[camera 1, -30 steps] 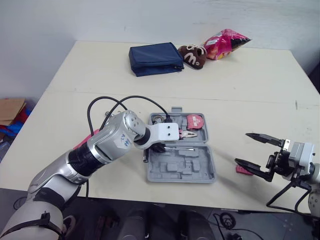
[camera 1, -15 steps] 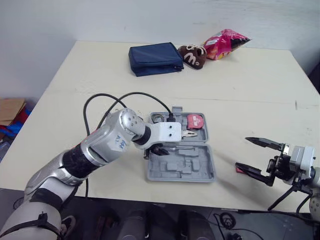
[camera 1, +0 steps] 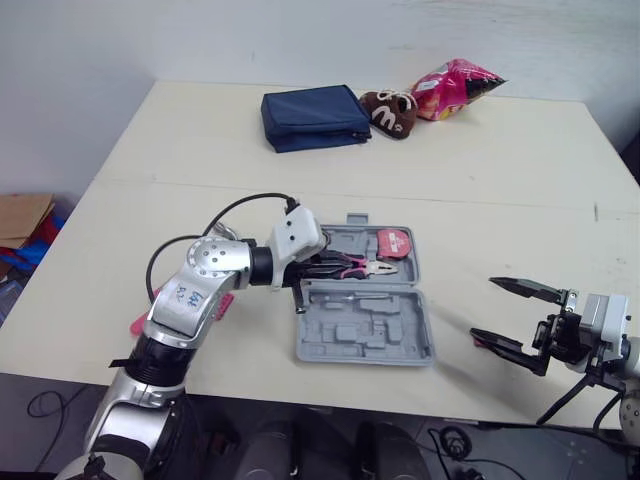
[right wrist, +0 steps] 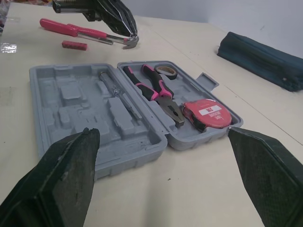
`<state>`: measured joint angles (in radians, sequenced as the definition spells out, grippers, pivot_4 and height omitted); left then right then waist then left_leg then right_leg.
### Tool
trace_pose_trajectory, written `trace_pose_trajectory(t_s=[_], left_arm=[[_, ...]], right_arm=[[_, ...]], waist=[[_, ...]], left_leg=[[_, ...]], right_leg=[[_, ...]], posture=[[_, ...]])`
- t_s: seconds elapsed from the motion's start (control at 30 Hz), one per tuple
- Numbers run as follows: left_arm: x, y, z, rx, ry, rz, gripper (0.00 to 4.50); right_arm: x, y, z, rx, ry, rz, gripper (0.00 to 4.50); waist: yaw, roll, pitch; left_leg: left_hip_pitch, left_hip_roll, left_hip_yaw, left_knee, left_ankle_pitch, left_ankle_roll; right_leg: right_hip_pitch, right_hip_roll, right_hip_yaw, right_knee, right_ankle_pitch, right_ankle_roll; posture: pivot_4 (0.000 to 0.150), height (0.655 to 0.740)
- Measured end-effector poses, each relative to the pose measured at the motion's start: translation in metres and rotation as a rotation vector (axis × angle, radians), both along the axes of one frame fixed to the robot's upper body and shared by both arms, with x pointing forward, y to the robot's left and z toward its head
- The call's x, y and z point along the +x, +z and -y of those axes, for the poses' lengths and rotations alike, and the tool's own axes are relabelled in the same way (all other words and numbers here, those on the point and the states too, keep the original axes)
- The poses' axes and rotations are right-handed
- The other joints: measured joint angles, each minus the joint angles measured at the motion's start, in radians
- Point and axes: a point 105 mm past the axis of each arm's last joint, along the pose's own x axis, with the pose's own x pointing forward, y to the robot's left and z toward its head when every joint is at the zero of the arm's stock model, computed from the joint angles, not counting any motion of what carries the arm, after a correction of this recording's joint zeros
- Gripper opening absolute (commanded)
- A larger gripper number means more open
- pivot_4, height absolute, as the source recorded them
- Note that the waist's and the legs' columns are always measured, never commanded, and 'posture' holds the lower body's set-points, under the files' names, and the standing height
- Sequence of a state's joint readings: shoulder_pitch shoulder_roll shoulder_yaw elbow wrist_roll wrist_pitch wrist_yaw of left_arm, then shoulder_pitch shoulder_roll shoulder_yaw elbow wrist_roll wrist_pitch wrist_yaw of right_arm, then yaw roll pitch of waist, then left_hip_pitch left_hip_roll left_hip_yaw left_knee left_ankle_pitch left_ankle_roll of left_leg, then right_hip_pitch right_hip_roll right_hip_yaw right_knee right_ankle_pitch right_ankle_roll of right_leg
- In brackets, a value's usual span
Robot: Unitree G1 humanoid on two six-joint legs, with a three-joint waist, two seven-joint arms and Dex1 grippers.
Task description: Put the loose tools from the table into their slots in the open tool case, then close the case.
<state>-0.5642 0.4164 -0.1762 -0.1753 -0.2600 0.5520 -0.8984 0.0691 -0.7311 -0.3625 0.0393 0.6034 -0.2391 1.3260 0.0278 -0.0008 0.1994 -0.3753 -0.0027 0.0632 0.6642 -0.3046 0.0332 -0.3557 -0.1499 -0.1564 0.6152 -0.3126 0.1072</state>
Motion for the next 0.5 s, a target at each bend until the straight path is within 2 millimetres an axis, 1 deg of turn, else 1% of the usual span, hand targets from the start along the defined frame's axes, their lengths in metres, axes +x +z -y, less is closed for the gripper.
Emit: trace_pose_trajectory(t_s=[0.13,0.2,0.4,0.5], left_arm=[[-0.002,-0.016,0.004,-0.018,-0.007,-0.073,0.05],[-0.003,-0.024,0.006,0.001,-0.016,-0.072,0.05],[0.0,-0.052,0.009,0.132,-0.011,-0.074,0.05],[0.002,-0.057,0.007,0.149,-0.001,-0.081,0.05]], right_arm=[[0.0,0.0,0.0,0.001,-0.005,0.001,4.5],[0.001,0.0,0.0,0.002,-0.007,0.002,4.5],[0.0,-0.001,0.001,0.002,-0.016,-0.004,4.5],[-0.001,-0.004,0.002,0.004,-0.025,-0.015,4.5]], waist=[[0.0,0.0,0.0],[-0.001,0.0,0.0],[0.0,0.0,0.0],[0.0,0.0,0.0]], left_leg=[[0.001,0.0,0.001,0.0,0.0,0.0],[0.001,0.0,0.001,0.0,0.0,0.0],[0.001,0.0,0.001,0.0,0.0,0.0],[0.001,0.0,0.001,0.0,0.0,-0.001]], right_leg=[[0.0,0.0,0.0,0.001,0.0,0.0],[0.0,0.0,0.001,0.001,0.0,0.0],[0.0,0.0,0.0,0.0,0.0,0.0],[0.0,0.0,0.001,0.0,0.0,0.0]], posture=[[0.15,0.74],[0.15,0.74],[0.15,0.74],[0.15,0.74]])
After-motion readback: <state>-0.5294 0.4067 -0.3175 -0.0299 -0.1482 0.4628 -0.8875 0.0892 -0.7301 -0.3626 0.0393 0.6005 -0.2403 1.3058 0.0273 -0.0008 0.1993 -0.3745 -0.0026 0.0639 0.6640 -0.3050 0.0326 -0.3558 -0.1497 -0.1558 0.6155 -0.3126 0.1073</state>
